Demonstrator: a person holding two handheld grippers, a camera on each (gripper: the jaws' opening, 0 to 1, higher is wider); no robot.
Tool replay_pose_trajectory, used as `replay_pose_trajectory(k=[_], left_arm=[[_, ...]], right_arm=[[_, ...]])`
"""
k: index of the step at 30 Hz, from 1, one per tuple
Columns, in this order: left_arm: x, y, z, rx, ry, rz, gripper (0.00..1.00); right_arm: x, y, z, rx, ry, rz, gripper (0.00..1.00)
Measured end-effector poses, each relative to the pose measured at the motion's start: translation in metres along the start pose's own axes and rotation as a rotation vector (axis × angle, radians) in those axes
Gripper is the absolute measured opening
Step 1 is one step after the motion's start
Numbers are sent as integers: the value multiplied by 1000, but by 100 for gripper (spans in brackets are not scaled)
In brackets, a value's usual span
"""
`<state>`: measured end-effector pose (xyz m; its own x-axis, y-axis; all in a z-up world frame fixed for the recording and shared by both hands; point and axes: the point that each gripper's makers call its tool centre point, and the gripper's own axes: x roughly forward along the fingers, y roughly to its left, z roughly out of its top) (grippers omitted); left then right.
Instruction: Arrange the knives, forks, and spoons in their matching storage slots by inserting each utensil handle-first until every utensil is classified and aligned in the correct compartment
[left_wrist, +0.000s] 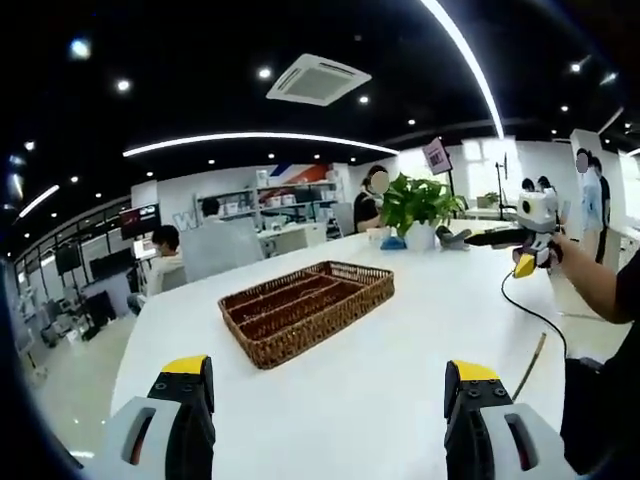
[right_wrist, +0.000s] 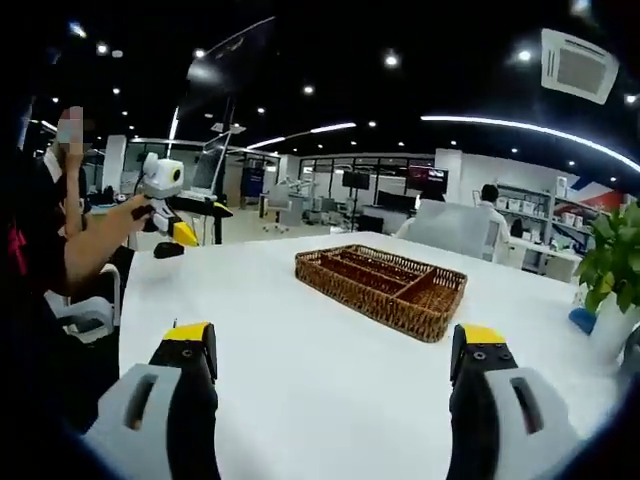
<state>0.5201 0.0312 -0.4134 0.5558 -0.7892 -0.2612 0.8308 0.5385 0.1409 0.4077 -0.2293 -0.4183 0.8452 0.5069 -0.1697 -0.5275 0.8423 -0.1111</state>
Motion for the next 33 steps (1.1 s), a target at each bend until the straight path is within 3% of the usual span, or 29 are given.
replay_pose_trajectory(k=[5, 7, 12, 15, 17, 20, 23, 26, 31, 33], left_arm=[[-4, -4, -7, -7, -2, 1, 100], [-5, -4, -14, -14, 5, -3, 100], [-7, 2, -22, -26, 13, 7, 100], [-7, 4, -22, -30, 10, 12, 100], [-7, 5, -20, -32, 3, 12, 100], [-7, 5, -19, -31, 0, 10, 100], [-6, 5, -20, -28, 4, 4, 100], [-6, 5, -20, -29, 6, 5, 100], [-5, 5, -20, -30, 2, 3, 100], [-4, 4, -21, -29, 4, 1, 100]], right_arm=[[-5, 34, -23, -28, 19, 126, 100], [-8, 55, -43, -84, 22, 200, 100], [-15, 92, -82, -49, 125, 369, 100], [-12, 88, -98, -99, 197, 362, 91], [-9, 86, -98, -111, 193, 350, 82], [-6, 87, -98, -37, 183, 387, 80], [-1, 88, -103, -67, 202, 385, 65], [2, 88, -110, -101, 232, 383, 61], [5, 85, -104, -70, 217, 376, 33], [5, 87, -106, -15, 234, 391, 30]])
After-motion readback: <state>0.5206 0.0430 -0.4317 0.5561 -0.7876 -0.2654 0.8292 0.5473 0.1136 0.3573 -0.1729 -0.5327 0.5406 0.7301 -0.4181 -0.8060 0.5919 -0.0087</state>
